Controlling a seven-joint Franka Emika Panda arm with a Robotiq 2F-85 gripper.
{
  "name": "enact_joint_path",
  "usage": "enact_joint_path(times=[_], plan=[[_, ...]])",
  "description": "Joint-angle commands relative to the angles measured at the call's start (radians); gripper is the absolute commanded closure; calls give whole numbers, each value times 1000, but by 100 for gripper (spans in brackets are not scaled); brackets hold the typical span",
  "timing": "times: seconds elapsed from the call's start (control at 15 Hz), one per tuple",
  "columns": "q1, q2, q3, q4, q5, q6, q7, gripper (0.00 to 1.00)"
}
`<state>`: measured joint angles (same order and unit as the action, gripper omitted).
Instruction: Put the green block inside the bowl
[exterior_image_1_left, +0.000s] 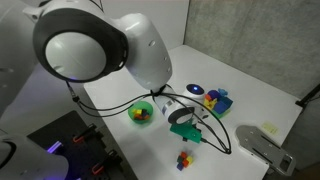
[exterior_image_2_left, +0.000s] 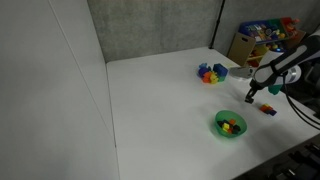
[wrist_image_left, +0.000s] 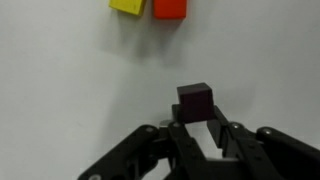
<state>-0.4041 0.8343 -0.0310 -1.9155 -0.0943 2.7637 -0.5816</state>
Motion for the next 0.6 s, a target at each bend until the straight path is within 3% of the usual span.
enact_joint_path(times=[0.0,0.53], plan=[[42,-83,-14,-49,-12,-34,83,90],[188,-244,-46,-95,1,-184,334,90]])
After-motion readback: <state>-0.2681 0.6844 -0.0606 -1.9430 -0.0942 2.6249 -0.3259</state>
